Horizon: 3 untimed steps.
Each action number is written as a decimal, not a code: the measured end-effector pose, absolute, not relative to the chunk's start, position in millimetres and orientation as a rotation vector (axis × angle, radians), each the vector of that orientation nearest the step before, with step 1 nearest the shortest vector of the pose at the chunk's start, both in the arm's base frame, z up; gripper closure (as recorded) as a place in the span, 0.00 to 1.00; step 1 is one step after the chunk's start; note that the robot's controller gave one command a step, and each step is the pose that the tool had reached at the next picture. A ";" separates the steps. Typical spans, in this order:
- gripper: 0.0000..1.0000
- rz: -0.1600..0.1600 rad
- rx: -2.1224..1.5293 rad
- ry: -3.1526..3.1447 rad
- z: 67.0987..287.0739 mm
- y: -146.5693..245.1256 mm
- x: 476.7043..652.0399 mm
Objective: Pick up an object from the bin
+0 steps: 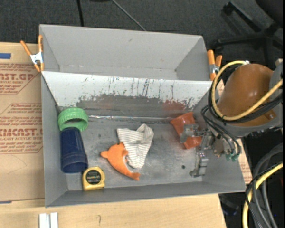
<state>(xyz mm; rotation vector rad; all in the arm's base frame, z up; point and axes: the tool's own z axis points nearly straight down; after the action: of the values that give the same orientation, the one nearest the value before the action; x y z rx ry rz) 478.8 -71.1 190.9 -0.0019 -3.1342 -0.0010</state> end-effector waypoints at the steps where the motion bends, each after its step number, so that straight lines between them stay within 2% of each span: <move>1: 0.00 0.001 0.001 -3.142 195.1 -70.8 480.6; 2: 0.00 0.002 0.054 -3.142 199.6 -21.9 489.1; 3: 0.00 -0.003 0.181 -3.140 172.8 4.5 499.8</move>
Offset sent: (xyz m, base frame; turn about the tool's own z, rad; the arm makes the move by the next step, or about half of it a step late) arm 0.0155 0.0817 0.0121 -0.0643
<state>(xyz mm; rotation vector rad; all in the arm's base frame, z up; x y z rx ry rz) 499.8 4.5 172.8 0.1809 -3.1403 -0.0032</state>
